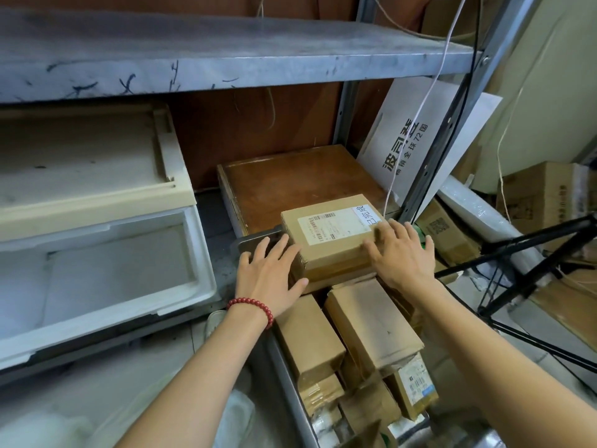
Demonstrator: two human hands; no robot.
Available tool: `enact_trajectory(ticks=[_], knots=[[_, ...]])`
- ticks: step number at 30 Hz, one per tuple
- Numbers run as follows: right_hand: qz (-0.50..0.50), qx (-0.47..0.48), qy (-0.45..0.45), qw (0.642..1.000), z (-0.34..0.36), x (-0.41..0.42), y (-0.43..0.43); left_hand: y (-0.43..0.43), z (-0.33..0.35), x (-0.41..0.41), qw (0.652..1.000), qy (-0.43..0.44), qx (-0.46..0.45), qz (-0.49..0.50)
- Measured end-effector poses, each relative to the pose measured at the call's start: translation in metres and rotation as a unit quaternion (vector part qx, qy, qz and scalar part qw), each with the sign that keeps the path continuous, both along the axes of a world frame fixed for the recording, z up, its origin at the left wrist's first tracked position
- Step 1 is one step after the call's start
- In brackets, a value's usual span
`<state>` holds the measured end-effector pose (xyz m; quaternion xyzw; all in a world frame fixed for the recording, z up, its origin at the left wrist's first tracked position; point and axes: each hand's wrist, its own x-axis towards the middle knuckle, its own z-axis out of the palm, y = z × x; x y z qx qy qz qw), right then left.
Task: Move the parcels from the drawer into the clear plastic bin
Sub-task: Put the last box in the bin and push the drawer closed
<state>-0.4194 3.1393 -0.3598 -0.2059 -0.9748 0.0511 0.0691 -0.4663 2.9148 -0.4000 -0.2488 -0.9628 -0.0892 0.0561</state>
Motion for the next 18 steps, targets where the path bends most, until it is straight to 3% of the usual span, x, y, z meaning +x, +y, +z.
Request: enact_trajectory(ticks=[10, 18], knots=[[0.109, -0.009, 0.043, 0.993, 0.038, 0.000, -0.082, -0.105, 0.040, 0.032, 0.993, 0.003, 0.024, 0.117], [0.253, -0.048, 0.111, 0.960, 0.064, -0.007, -0.203, -0.229, 0.066, 0.070, 0.972, 0.021, -0.004, 0.236]])
